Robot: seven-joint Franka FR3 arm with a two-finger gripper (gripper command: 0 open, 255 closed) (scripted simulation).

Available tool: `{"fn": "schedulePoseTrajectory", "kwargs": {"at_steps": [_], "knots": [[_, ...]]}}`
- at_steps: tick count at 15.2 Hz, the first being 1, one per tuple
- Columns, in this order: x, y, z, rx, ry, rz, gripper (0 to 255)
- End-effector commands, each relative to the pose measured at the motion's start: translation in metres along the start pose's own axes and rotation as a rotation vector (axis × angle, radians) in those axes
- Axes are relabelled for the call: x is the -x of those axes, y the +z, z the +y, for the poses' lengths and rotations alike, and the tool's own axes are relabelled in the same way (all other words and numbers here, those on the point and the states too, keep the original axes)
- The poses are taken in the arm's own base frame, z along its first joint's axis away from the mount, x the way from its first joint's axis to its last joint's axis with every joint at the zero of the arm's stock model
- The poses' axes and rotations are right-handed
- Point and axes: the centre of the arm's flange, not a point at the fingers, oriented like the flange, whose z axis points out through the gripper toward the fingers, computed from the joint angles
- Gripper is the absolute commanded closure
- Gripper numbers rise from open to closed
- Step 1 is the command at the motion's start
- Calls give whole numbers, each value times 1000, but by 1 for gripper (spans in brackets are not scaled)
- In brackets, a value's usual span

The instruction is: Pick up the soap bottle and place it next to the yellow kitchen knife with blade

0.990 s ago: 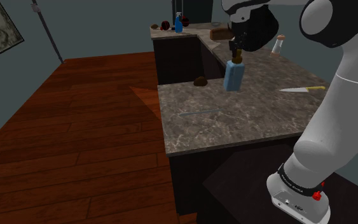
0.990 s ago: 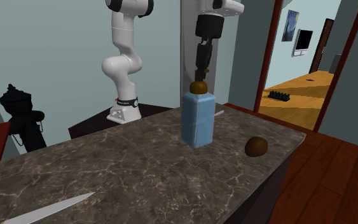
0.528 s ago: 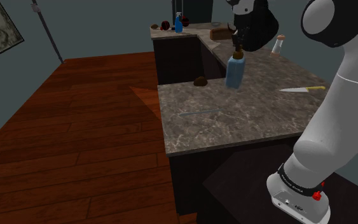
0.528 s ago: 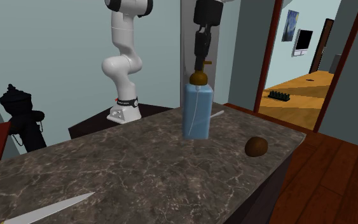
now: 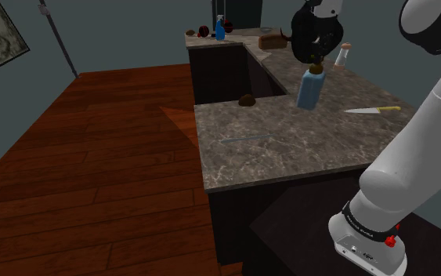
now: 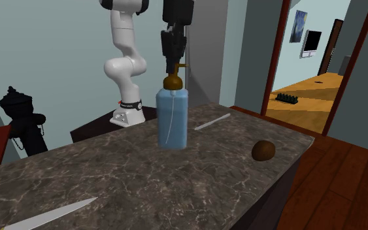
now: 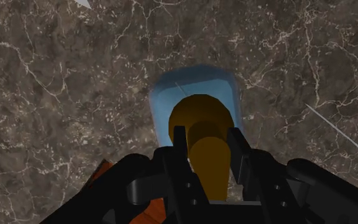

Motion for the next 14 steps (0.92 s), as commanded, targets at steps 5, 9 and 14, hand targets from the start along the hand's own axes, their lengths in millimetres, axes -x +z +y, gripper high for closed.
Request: {"fn": "schedulePoseTrajectory", "kwargs": {"at_steps": [5, 9, 14], "knots": [[67, 9, 42, 0, -1, 0, 255], [111, 16, 70, 0, -1, 0, 255], [166, 24, 106, 0, -1, 0, 255]]}}
